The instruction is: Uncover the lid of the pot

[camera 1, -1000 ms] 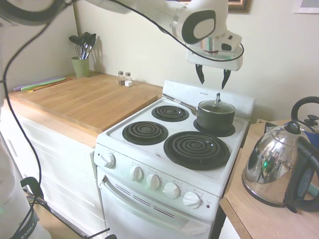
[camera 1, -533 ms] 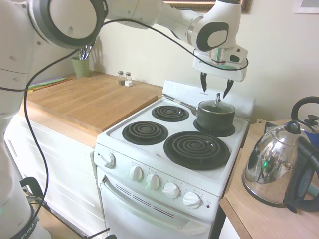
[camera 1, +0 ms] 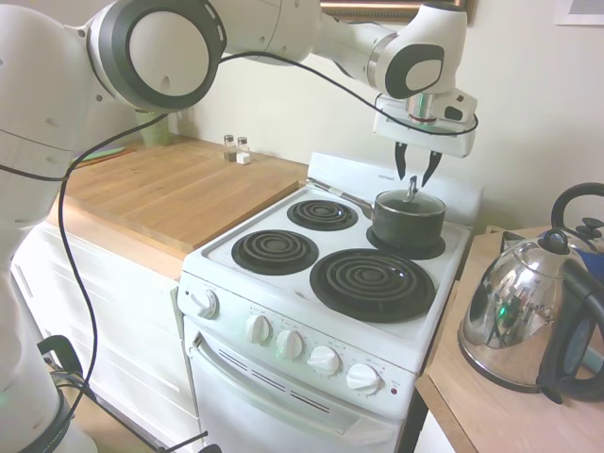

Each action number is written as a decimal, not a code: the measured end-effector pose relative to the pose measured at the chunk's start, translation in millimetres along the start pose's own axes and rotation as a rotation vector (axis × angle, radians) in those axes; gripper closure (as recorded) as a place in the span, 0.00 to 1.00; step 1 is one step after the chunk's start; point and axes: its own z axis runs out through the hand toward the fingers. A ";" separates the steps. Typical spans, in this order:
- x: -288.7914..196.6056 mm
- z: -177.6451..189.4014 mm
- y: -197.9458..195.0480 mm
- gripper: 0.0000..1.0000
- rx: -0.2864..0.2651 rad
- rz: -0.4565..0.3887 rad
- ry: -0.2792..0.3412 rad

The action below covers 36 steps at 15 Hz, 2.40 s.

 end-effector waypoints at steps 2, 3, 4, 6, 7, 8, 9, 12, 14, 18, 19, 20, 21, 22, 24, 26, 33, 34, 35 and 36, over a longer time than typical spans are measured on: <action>-1.3 6.0 -1.3 1.00 -0.013 -0.005 -0.005; -2.2 8.7 -1.8 1.00 -0.020 -0.005 -0.010; -2.6 11.5 -2.4 1.00 -0.029 -0.004 -0.012; -2.9 17.2 -4.6 1.00 -0.046 0.000 -0.011; -1.9 18.4 -5.3 1.00 -0.050 -0.001 -0.008; -1.1 18.8 -5.3 1.00 -0.053 -0.002 -0.005; -0.3 18.5 -5.1 1.00 -0.054 -0.002 -0.005; 0.2 18.1 -4.6 1.00 -0.053 0.000 -0.009; 1.1 15.9 -4.6 1.00 -0.050 0.000 0.000; -14.1 -27.1 -13.6 1.00 -0.057 -0.044 0.134; -27.4 -43.4 -20.9 1.00 -0.061 -0.060 0.153; -44.1 -59.2 -30.3 1.00 -0.067 -0.078 0.168; -62.6 -72.8 -40.7 1.00 -0.079 -0.098 0.180; -84.7 -87.2 -54.1 1.00 -0.093 -0.122 0.198; -136.7 -113.0 -83.5 1.00 -0.118 -0.164 0.242; -202.9 -130.5 -111.5 1.00 -0.146 -0.193 0.275; -419.0 -61.0 -199.1 1.00 -0.323 -0.277 0.348; -431.4 -42.4 -213.1 1.00 -0.345 -0.286 0.344; -436.2 -25.8 -227.2 1.00 -0.353 -0.291 0.321; -435.9 -11.3 -241.7 1.00 -0.347 -0.284 0.286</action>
